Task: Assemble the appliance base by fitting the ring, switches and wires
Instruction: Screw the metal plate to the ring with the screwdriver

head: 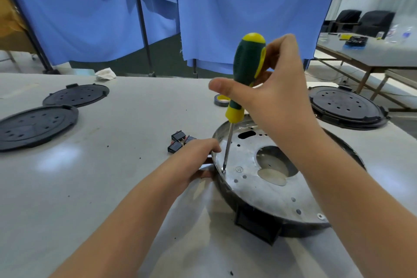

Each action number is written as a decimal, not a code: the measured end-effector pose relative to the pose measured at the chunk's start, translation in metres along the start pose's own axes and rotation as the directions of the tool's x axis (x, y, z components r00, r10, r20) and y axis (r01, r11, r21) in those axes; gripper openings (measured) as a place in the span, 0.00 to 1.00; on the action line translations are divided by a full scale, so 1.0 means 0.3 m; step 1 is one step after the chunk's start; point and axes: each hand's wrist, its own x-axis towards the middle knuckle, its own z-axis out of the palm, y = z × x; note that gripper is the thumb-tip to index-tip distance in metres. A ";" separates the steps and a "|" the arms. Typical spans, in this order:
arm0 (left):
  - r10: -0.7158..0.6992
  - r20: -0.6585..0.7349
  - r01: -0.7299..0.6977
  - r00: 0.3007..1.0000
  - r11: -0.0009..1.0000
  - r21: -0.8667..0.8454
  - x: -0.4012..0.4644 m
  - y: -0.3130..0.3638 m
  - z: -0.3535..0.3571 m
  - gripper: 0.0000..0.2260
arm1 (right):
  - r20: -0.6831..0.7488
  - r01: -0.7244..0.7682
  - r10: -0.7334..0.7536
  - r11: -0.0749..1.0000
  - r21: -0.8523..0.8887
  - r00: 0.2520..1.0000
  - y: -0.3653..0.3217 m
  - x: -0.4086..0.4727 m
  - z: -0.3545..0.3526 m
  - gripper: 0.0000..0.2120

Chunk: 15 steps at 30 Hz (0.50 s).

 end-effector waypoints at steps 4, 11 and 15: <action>0.012 -0.026 -0.010 1.000 0.997 0.077 -0.010 0.011 0.008 0.08 | 0.088 0.030 -0.025 0.998 -0.057 0.996 -0.003 0.021 0.049 0.36; 0.502 -0.033 -0.475 0.864 0.835 0.277 -0.050 0.042 0.006 0.15 | 0.057 -0.066 0.074 0.988 -0.139 0.996 0.028 0.022 0.050 0.29; 0.591 0.044 -0.578 0.806 0.767 0.279 -0.077 0.046 0.007 0.10 | 0.082 -0.098 0.109 0.987 -0.126 0.991 0.031 0.015 0.033 0.24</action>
